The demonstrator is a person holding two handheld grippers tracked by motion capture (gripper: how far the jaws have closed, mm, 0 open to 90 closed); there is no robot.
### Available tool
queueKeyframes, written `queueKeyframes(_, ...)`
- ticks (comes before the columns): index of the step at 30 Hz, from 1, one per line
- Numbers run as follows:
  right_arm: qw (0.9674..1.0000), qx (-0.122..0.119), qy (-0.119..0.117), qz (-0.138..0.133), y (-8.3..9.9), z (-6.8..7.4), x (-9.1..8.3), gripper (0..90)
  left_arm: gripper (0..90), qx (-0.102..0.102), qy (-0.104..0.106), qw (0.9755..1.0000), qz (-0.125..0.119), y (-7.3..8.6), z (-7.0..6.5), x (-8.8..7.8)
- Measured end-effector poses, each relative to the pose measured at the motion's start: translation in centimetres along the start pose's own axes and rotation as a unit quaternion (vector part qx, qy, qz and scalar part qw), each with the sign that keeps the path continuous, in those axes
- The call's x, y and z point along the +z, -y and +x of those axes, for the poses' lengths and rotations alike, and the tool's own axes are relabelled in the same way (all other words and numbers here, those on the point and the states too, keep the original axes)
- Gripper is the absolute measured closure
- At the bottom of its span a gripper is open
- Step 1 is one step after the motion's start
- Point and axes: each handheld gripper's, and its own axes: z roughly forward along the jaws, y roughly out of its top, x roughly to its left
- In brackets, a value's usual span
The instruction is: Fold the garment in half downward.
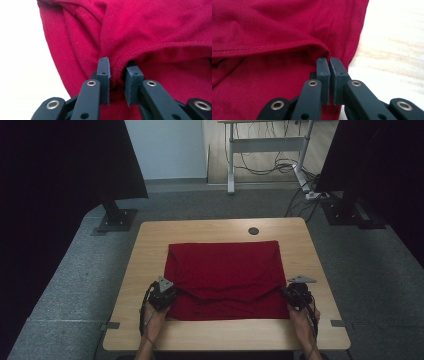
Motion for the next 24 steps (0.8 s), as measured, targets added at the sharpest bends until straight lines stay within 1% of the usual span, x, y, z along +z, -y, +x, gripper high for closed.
queueKeyframes(1,1.0000,0.000,0.000,0.000,0.0,0.0,0.0,86.0,81.5,0.002,-0.007,0.9993,-0.037,-0.7,0.4,-1.6)
queueKeyframes(2,0.9997,0.000,0.009,-0.023,-0.1,-0.2,-1.3,86.2,81.9,0.005,-0.007,0.9986,-0.052,-1.2,0.5,-2.4)
queueKeyframes(3,0.9997,0.000,0.009,-0.023,-0.1,-0.2,-1.3,86.2,82.0,0.005,-0.007,0.9986,-0.052,-1.2,0.5,-2.4)
queueKeyframes(4,0.9994,0.001,0.009,-0.033,-0.2,-0.3,-2.0,86.2,82.0,0.014,-0.004,0.9967,-0.079,-2.3,0.6,-4.1)
queueKeyframes(5,0.9985,-0.002,0.009,-0.054,-0.5,-0.4,-3.6,86.3,81.9,0.019,-0.005,0.9955,-0.092,-2.8,0.5,-5.0)
queueKeyframes(6,0.9985,-0.002,0.009,-0.054,-0.5,-0.4,-3.6,86.3,81.9,0.019,-0.005,0.9955,-0.092,-2.8,0.5,-5.0)
queueKeyframes(7,0.9979,-0.005,0.009,-0.064,-0.7,-0.3,-4.5,86.4,81.9,0.026,-0.004,0.9932,-0.113,-3.7,0.4,-6.9)
queueKeyframes(8,0.9979,-0.005,0.009,-0.064,-0.7,-0.3,-4.5,86.4,81.9,0.026,-0.004,0.9932,-0.113,-3.7,0.4,-6.9)
queueKeyframes(9,0.9965,-0.014,0.012,-0.082,-0.9,-0.1,-6.2,86.4,81.9,0.028,0.003,0.9912,-0.129,-4.0,0.3,-8.6)
queueKeyframes(10,0.9950,-0.021,0.012,-0.097,-0.9,0.2,-7.9,86.4,81.7,0.030,0.008,0.9912,-0.128,-3.9,0.2,-9.2)
queueKeyframes(11,0.9950,-0.021,0.012,-0.097,-0.9,0.2,-7.9,86.4,81.5,0.030,0.008,0.9912,-0.128,-3.9,0.2,-9.2)
queueKeyframes(12,0.9947,-0.022,0.010,-0.099,-0.7,0.3,-8.6,86.4,81.5,0.036,0.016,0.9924,-0.117,-2.9,0.1,-10.0)
queueKeyframes(13,0.9951,-0.023,0.000,-0.096,0.1,0.6,-9.3,86.3,81.1,0.032,0.024,0.9935,-0.107,-2.2,0.0,-10.1)
queueKeyframes(14,0.9951,-0.023,0.000,-0.096,0.1,0.6,-9.3,86.3,80.8,0.032,0.024,0.9935,-0.107,-2.2,0.0,-10.1)
queueKeyframes(15,0.9957,-0.021,-0.007,-0.090,0.7,0.7,-9.4,86.3,80.8,0.032,0.024,0.9935,-0.107,-2.2,0.0,-10.1)
queueKeyframes(16,0.9957,-0.021,-0.007,-0.090,0.7,0.7,-9.4,86.3,80.8,0.028,0.045,0.9958,-0.074,0.6,-0.7,-9.8)
queueKeyframes(17,0.9975,-0.011,-0.032,-0.063,2.8,0.8,-8.8,86.4,80.6,0.029,0.050,0.9964,-0.062,1.4,-1.0,-9.5)
queueKeyframes(18,0.9975,-0.011,-0.032,-0.063,2.8,0.8,-8.8,86.4,80.5,0.029,0.050,0.9964,-0.062,1.4,-1.0,-9.5)
queueKeyframes(19,0.9979,-0.008,-0.037,-0.053,3.5,0.8,-8.4,86.3,80.5,0.035,0.055,0.9973,-0.035,3.0,-1.8,-8.9)
queueKeyframes(20,0.9979,-0.008,-0.037,-0.053,3.5,0.8,-8.4,86.3,79.7,0.035,0.055,0.9973,-0.035,3.0,-1.8,-8.9)
queueKeyframes(21,0.9986,-0.004,-0.043,-0.031,4.6,0.7,-7.6,86.3,79.7,0.046,0.055,0.9974,-0.005,3.9,-2.5,-8.4)
queueKeyframes(22,0.9986,-0.004,-0.043,-0.031,4.6,0.7,-7.6,86.3,77.8,0.046,0.055,0.9974,-0.005,3.9,-2.5,-8.4)
queueKeyframes(23,0.9987,-0.001,-0.049,-0.016,5.4,0.7,-6.8,86.3,77.8,0.063,0.047,0.9968,0.018,4.4,-2.9,-8.0)
queueKeyframes(24,0.9987,-0.001,-0.049,-0.016,5.4,0.7,-6.8,86.3,75.4,0.063,0.047,0.9968,0.018,4.4,-2.9,-8.0)
